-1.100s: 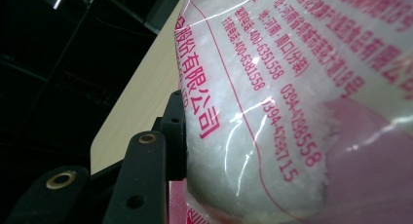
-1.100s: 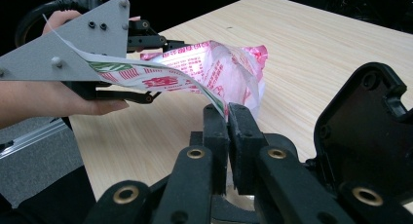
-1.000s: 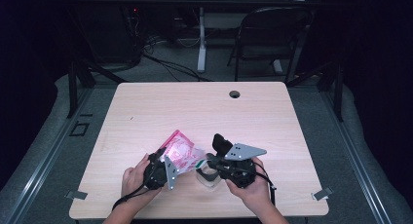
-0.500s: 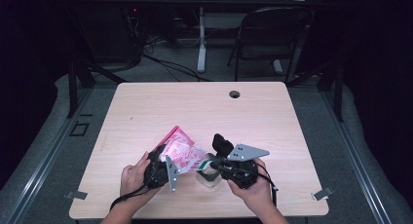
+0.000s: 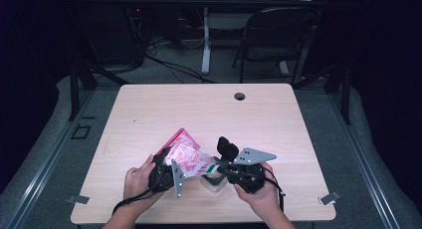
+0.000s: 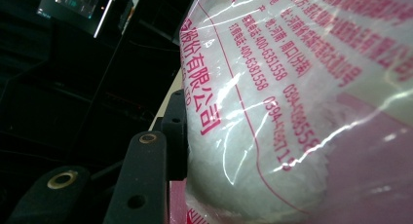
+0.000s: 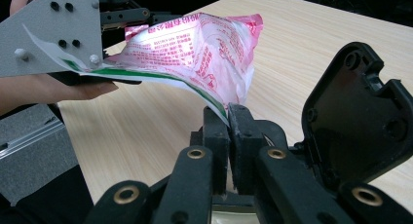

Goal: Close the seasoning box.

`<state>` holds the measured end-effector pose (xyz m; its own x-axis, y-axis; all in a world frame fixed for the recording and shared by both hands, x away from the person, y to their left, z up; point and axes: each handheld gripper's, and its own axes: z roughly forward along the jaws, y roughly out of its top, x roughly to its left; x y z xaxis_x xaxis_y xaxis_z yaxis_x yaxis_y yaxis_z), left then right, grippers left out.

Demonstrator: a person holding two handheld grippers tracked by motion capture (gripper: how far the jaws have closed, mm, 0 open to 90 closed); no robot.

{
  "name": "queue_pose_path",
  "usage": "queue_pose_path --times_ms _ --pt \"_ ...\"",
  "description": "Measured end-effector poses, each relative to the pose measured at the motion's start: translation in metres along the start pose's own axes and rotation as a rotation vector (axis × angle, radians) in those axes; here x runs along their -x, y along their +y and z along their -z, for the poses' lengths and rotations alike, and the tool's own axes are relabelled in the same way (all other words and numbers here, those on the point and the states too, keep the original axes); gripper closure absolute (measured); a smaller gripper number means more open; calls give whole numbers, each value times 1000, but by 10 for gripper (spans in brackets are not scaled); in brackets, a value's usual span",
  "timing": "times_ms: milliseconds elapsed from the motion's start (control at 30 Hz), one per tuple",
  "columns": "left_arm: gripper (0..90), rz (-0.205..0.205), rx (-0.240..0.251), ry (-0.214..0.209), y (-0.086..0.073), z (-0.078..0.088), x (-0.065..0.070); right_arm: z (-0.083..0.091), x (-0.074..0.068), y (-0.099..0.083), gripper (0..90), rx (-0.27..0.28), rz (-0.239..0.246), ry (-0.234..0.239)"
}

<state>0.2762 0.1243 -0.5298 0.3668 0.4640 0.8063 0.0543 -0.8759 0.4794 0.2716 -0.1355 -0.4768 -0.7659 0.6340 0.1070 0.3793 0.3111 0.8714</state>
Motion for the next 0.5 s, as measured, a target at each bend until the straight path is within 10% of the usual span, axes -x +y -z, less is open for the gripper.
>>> queue_pose_path --times_ms 500 --pt "625 -17 5 20 2 2 1 -2 2 -3 877 -5 -15 0"
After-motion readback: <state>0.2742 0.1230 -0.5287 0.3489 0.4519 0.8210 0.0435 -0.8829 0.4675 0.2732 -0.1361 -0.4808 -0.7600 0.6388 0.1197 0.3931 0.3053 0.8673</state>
